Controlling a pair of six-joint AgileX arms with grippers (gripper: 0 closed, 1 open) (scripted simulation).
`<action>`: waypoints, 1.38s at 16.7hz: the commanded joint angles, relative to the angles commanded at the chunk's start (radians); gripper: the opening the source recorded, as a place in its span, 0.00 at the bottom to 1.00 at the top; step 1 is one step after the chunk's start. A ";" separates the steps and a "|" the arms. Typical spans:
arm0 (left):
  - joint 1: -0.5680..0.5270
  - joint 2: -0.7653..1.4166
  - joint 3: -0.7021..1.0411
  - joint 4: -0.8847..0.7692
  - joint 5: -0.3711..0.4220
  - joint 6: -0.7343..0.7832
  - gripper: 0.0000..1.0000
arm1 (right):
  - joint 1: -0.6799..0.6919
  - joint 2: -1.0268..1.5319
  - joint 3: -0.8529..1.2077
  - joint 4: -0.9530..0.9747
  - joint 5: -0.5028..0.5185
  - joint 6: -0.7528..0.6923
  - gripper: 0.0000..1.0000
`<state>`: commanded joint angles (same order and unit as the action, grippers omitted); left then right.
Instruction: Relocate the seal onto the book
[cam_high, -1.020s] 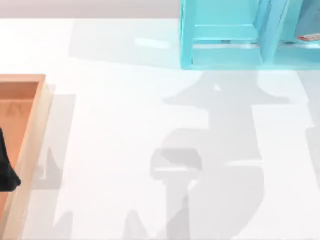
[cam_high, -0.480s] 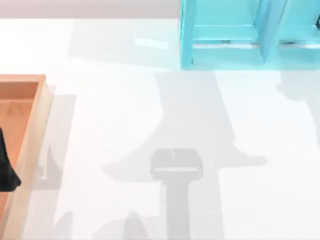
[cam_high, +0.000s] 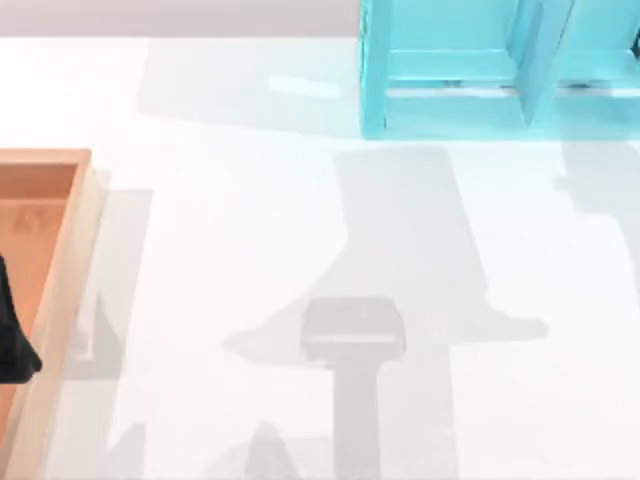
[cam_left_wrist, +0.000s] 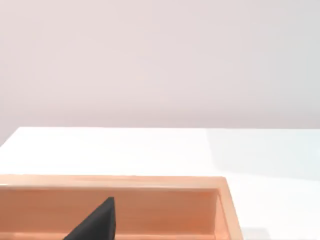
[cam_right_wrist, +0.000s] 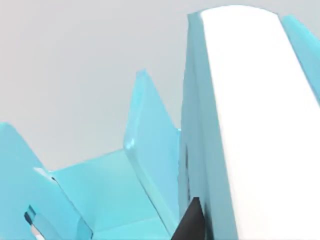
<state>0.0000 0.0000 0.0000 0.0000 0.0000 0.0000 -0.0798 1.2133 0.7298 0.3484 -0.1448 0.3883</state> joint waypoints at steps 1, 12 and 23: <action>0.000 0.000 0.000 0.000 0.000 0.000 1.00 | 0.019 0.006 0.002 0.005 0.014 -0.021 0.00; 0.000 0.000 0.000 0.000 0.000 0.000 1.00 | 0.616 0.306 0.006 0.103 0.436 -0.740 0.00; 0.000 0.000 0.000 0.000 0.000 0.000 1.00 | 1.161 0.664 0.105 0.284 0.931 -1.533 0.00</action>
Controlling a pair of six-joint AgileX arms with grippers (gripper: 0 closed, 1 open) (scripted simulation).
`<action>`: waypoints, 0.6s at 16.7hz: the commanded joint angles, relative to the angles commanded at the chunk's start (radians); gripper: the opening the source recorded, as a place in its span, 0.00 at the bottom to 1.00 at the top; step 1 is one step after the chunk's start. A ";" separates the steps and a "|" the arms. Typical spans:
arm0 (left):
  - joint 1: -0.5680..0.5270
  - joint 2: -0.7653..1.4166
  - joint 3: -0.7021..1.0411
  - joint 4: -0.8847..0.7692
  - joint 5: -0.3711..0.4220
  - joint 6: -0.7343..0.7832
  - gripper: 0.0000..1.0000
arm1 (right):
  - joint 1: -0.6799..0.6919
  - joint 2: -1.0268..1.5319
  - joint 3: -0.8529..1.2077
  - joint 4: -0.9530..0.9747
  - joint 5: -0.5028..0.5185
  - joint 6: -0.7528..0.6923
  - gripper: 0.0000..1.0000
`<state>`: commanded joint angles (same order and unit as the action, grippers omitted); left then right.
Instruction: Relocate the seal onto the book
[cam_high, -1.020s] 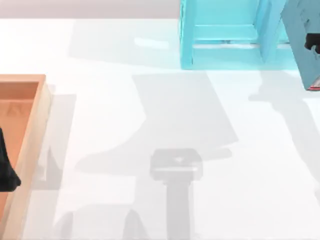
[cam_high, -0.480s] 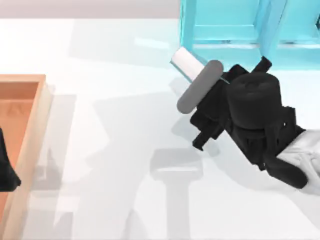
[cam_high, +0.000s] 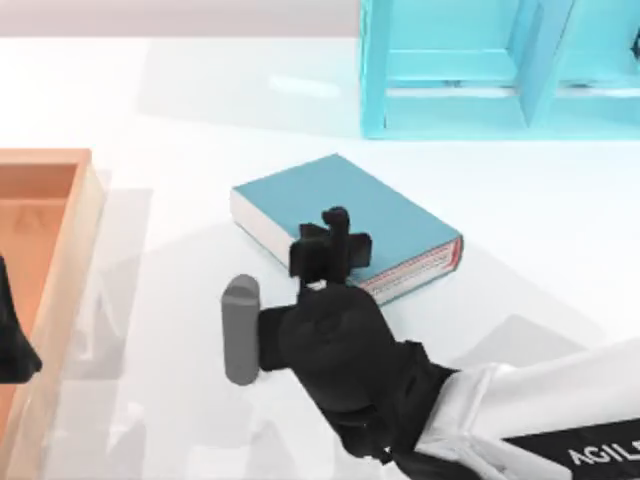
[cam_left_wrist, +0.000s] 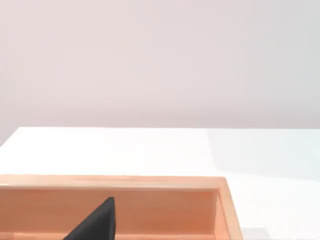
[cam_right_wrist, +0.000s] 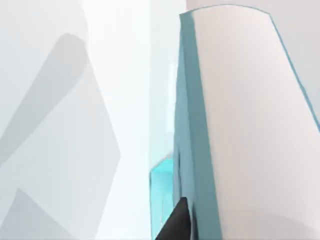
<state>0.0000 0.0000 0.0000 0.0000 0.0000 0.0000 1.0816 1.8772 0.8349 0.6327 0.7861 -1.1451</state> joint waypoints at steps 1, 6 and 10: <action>0.000 0.000 0.000 0.000 0.000 0.000 1.00 | 0.020 0.009 0.008 0.013 0.022 -0.031 0.00; 0.000 0.000 0.000 0.000 0.000 0.000 1.00 | 0.039 0.017 0.017 0.026 0.045 -0.060 0.00; 0.000 0.000 0.000 0.000 0.000 0.000 1.00 | 0.044 0.012 0.010 0.021 0.049 -0.053 0.00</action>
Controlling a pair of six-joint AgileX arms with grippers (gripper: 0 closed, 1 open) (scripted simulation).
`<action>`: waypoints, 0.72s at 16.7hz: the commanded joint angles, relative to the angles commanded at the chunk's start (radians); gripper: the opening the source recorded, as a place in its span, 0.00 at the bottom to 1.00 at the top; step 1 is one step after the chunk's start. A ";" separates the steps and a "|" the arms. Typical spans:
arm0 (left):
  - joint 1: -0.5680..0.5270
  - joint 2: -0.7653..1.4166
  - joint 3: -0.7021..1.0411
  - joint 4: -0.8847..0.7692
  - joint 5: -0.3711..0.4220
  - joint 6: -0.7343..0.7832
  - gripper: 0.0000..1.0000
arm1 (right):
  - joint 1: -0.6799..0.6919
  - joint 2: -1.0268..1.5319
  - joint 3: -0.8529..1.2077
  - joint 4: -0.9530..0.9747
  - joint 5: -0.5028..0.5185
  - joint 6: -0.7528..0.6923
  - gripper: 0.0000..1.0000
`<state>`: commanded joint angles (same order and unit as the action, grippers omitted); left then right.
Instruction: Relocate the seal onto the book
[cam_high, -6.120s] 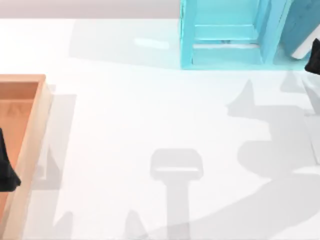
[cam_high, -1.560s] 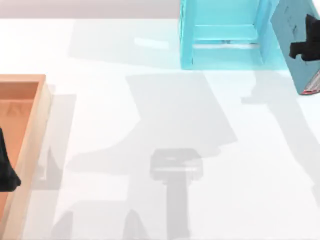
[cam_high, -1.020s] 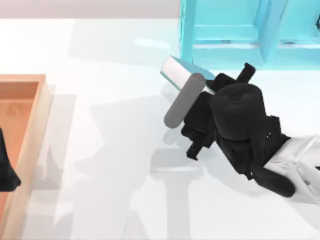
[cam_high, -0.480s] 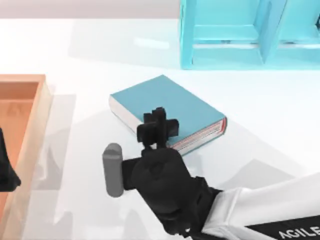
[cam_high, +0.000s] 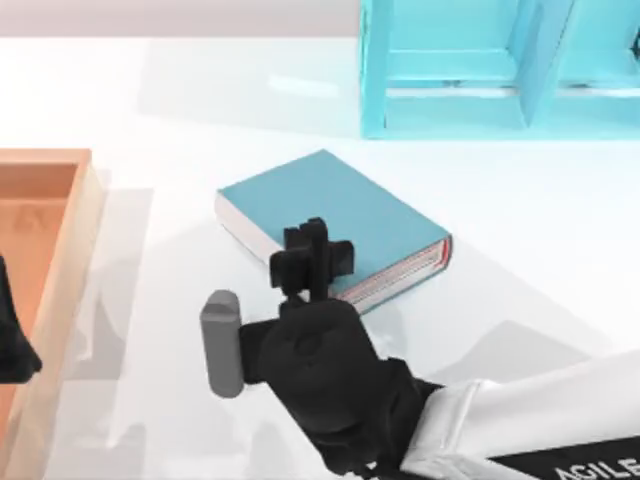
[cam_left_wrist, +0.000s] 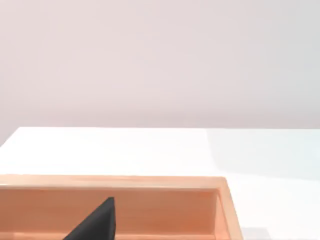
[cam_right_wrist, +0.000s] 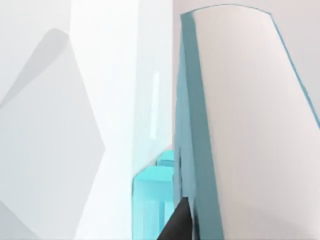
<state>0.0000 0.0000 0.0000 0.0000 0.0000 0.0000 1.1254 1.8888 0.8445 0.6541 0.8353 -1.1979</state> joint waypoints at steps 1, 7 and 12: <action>0.000 0.000 0.000 0.000 0.000 0.000 1.00 | 0.003 -0.002 0.000 -0.001 0.003 0.000 0.00; 0.000 0.000 0.000 0.000 0.000 0.000 1.00 | 0.003 0.014 -0.005 0.011 0.006 0.003 0.00; 0.000 0.000 0.000 0.000 0.000 0.000 1.00 | 0.004 0.093 -0.027 0.110 0.006 0.004 0.00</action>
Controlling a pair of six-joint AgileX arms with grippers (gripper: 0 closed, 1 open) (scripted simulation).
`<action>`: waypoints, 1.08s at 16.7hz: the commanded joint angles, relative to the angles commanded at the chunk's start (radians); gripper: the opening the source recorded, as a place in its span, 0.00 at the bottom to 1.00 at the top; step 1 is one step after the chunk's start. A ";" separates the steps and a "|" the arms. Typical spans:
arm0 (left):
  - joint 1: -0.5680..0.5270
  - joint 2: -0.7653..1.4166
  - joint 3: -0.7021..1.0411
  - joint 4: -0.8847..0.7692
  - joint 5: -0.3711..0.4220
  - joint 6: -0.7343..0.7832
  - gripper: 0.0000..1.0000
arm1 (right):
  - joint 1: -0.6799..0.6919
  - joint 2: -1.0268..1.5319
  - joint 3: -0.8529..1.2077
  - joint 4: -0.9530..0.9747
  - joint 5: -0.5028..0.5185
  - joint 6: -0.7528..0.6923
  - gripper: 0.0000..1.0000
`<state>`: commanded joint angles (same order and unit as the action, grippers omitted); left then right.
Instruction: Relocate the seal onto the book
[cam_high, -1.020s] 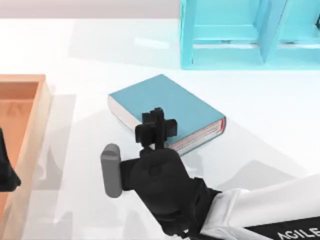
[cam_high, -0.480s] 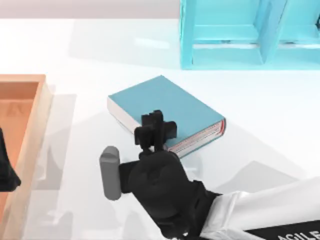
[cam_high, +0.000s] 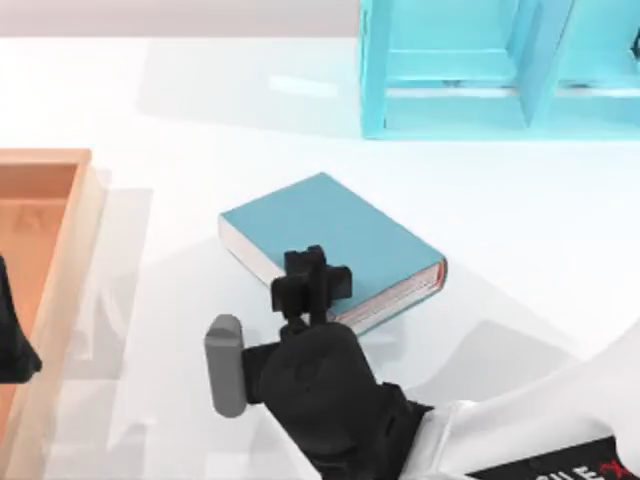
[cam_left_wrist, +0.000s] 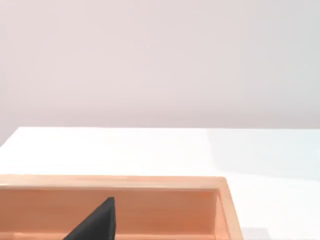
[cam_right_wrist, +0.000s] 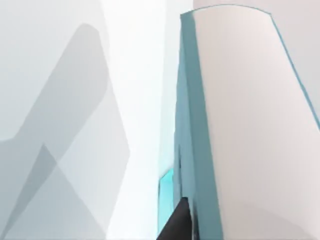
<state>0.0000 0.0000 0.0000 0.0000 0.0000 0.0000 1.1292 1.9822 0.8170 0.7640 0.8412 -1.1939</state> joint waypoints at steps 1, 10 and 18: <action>0.000 0.000 0.000 0.000 0.000 0.000 1.00 | -0.001 0.007 -0.001 0.011 0.000 0.001 0.00; 0.000 0.000 0.000 0.000 0.000 0.000 1.00 | -0.001 0.008 -0.002 0.013 0.001 0.001 0.38; 0.000 0.000 0.000 0.000 0.000 0.000 1.00 | -0.001 0.008 -0.002 0.013 0.001 0.001 0.98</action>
<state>0.0000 0.0000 0.0000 0.0000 0.0000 0.0000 1.1285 1.9900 0.8155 0.7770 0.8418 -1.1930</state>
